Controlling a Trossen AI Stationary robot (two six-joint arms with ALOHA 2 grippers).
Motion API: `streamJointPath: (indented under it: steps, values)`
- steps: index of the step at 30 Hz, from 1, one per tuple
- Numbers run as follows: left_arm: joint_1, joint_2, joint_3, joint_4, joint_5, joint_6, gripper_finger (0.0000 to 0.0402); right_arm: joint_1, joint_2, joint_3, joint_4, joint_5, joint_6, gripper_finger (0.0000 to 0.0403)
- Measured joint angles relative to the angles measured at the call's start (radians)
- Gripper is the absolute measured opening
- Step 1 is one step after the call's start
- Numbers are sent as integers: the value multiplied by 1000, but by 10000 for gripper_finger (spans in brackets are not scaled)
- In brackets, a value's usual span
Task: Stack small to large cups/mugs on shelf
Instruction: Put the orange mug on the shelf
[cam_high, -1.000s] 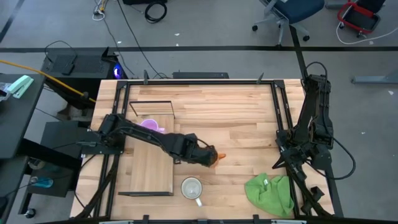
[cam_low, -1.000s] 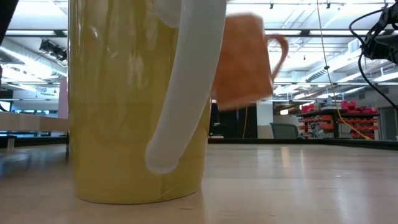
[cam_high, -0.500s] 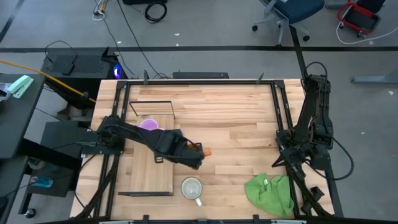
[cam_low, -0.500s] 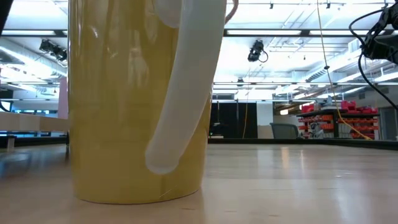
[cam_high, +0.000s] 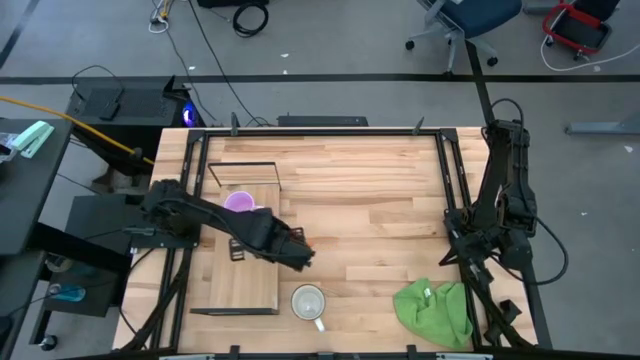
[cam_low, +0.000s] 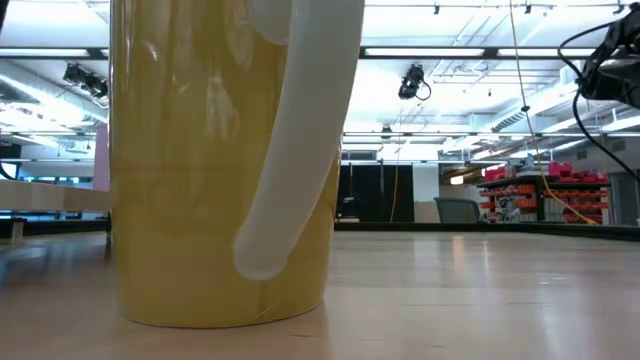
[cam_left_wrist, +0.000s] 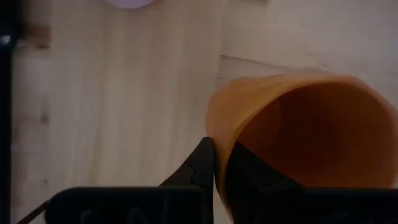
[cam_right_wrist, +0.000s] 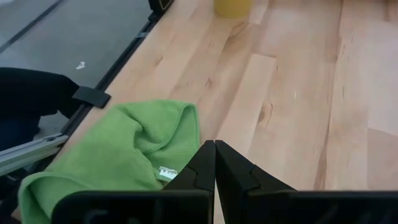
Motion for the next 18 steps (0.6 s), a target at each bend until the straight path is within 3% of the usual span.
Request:
streamJointPath:
  steps: [13, 18]
  values:
    - [-61, -270, -276, 5, 8, -44, 26, 47, -14, 0, -1, 10, 18, 16]
    - [-66, -365, -402, 10, 5, 48, 26, 47, -14, 0, -3, 22, 9, 16]
